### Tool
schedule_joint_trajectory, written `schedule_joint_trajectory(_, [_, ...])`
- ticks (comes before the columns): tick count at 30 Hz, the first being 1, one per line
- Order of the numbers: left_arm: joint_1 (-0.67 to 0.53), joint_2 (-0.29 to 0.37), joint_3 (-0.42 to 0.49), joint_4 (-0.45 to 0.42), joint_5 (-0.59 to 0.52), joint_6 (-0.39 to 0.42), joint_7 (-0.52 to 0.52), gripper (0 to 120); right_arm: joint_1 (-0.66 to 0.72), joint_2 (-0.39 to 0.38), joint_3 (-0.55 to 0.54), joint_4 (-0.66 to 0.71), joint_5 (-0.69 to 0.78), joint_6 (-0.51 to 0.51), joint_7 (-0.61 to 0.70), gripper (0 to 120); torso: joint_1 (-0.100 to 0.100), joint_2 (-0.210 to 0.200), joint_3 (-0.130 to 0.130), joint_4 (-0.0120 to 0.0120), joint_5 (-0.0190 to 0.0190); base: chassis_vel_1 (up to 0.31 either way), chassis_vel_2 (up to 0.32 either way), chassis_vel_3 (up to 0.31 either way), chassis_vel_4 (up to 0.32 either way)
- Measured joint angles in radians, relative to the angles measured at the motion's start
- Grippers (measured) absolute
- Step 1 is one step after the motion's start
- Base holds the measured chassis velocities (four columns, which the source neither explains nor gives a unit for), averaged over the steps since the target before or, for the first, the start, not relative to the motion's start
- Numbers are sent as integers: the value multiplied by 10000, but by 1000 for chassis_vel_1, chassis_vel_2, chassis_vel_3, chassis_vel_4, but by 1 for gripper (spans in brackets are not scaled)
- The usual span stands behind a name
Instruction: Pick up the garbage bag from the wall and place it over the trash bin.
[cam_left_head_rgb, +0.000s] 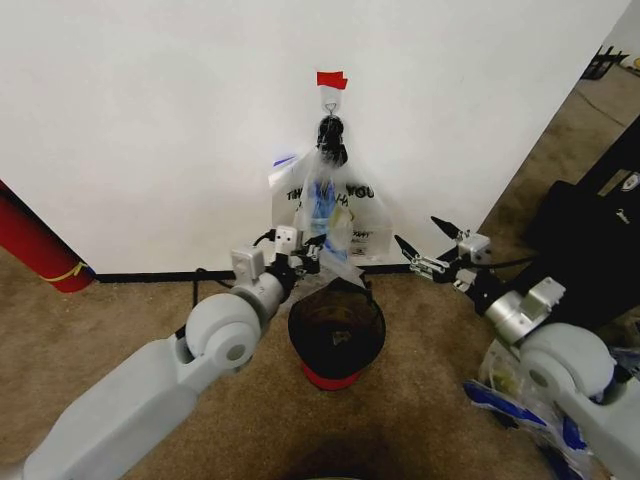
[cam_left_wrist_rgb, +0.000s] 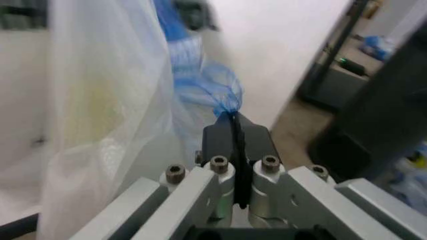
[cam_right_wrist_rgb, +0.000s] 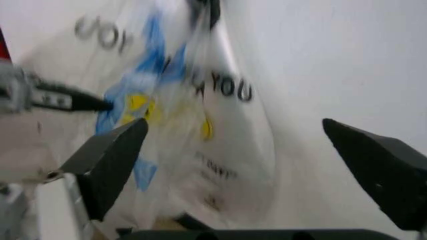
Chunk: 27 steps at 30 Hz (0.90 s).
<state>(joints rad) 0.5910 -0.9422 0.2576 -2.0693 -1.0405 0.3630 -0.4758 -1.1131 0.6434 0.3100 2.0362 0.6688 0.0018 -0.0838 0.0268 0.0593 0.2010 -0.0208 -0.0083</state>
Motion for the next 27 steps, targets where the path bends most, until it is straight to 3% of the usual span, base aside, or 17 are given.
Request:
schedule_joint_trajectory(2, [37,-17,12,39,116,-36,19,0,699,-27,-833,-472,-289,213,-259,100,-1,0,0,9,16,0,0,0,0])
schedule_joint_trajectory(5, [174,-9,-105,43,179,-37,61,0,1325,18,-1498,-946,-521,381,-394,100,0,-1,1,18,-3,0,0,0,0])
schedule_joint_trajectory(7, [336,3,-299,47,282,-51,89,0,2094,212,-2271,-1467,-668,515,-445,100,0,-1,0,26,8,0,0,0,0])
schedule_joint_trajectory(10, [426,57,-450,31,298,-55,98,0,2957,487,-2978,-2063,-834,630,-452,100,0,-1,0,14,3,0,0,0,0])
schedule_joint_trajectory(16, [430,85,-497,-41,277,-55,101,0,4035,952,-3949,-2726,-934,716,-522,100,0,-1,0,17,4,0,0,0,0])
schedule_joint_trajectory(27, [375,386,-428,-113,131,-41,172,0,5524,965,-5509,-3506,-964,947,-1279,100,-1,-1,0,16,3,0,0,0,0])
